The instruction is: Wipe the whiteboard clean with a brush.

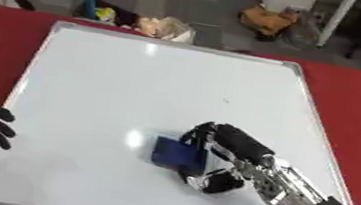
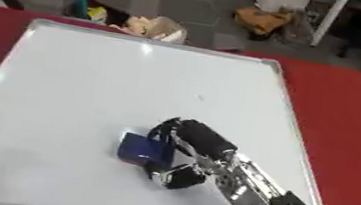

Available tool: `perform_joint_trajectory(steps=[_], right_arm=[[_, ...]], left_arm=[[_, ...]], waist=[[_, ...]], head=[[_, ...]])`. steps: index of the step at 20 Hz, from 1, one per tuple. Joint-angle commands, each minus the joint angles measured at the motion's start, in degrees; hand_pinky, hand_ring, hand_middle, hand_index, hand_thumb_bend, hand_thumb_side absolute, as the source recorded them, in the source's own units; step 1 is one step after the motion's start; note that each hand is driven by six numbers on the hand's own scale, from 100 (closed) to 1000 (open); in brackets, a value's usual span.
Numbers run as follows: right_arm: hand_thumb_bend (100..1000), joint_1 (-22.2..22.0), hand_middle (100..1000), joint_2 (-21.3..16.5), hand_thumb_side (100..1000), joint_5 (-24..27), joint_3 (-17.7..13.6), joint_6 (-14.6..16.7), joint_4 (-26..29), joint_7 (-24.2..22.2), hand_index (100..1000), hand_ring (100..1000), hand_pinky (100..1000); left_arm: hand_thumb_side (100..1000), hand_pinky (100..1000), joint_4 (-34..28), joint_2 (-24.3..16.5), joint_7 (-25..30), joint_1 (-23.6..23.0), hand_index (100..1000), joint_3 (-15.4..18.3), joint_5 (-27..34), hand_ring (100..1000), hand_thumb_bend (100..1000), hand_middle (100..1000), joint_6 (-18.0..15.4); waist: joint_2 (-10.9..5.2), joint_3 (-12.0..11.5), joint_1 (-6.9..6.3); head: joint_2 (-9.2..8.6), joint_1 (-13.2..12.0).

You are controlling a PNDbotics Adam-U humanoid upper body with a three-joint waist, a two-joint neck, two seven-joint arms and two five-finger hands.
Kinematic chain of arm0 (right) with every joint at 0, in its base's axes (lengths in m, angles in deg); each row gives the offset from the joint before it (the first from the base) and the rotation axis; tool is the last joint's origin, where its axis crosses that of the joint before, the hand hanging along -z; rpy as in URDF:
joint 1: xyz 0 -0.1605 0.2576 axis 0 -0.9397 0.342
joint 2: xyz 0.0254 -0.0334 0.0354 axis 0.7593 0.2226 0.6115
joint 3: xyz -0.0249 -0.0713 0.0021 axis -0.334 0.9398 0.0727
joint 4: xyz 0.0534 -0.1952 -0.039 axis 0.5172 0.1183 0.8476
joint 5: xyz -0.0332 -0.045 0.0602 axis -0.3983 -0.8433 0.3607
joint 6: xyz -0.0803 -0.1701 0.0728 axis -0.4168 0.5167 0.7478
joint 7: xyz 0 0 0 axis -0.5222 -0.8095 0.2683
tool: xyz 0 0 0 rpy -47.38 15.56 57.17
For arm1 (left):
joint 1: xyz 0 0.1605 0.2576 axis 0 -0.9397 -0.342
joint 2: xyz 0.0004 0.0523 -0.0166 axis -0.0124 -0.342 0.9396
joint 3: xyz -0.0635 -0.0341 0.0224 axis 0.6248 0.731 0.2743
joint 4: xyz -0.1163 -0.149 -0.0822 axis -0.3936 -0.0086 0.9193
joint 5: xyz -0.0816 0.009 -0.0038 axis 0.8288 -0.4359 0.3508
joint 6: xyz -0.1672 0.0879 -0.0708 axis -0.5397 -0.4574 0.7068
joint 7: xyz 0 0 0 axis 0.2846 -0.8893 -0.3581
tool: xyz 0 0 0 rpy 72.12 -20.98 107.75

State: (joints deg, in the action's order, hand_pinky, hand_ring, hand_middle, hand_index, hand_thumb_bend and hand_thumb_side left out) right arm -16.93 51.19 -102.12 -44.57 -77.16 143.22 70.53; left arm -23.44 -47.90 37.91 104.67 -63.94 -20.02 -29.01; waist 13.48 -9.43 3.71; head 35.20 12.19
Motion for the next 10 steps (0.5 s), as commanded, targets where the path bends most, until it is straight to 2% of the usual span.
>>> perform_joint_trajectory(steps=[1,10], right_arm=[[222,0.4,549,-1.3,328,-0.4,-1.0,-0.3,0.7,0.7,781,596,664],[222,0.4,543,-2.1,315,0.6,-3.3,-2.4,2.5,2.5,782,591,660]], left_arm=[[933,482,-1.1,-0.5,0.1,0.6,661,0.3,-0.1,548,672,587,-0.1],[935,483,-1.1,-0.5,0.2,0.4,662,0.4,-0.1,548,670,588,-0.2]], waist=[[-0.8,0.1,-0.29],[-0.7,0.5,-0.36]], head=[[-0.12,0.0],[-0.26,0.0]])
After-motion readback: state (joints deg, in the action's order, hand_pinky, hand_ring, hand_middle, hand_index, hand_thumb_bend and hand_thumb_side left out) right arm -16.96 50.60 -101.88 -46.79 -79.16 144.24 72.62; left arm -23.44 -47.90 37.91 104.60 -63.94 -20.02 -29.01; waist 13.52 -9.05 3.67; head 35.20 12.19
